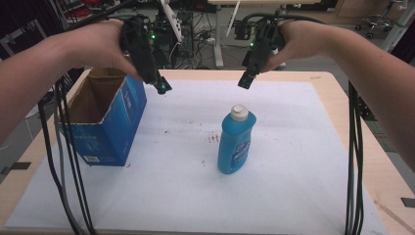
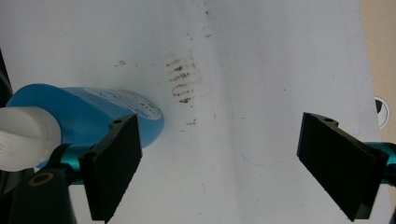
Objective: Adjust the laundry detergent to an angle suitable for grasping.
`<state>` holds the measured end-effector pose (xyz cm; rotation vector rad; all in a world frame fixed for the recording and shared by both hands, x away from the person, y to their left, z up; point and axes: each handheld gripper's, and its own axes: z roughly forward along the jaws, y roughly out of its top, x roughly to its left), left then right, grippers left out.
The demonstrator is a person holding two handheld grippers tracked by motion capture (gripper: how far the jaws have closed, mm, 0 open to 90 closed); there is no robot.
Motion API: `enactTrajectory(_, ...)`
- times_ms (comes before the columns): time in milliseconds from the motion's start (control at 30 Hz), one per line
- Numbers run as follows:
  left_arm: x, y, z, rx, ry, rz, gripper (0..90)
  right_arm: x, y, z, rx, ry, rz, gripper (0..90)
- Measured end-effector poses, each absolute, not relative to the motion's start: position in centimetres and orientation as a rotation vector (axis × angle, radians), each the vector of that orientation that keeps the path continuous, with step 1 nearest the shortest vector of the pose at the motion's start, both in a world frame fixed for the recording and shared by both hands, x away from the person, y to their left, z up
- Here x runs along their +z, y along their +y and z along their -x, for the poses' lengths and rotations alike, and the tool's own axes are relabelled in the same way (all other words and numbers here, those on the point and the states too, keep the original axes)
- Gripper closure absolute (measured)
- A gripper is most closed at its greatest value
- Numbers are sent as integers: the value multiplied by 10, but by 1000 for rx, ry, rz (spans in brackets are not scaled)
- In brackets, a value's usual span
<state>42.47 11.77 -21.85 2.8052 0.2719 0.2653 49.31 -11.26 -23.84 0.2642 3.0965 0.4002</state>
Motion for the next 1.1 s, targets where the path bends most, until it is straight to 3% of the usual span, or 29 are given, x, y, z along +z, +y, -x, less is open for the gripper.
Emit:
enactTrajectory(533, -236, 99, -381, 239, 299, -2707, 196, -238, -112, -494, 414, 3092, -251, 135)
enactTrajectory(1100, -261, 75, -361, 191, 296, -2621, 196, -238, -116, -496, 404, 3090, -273, 135)
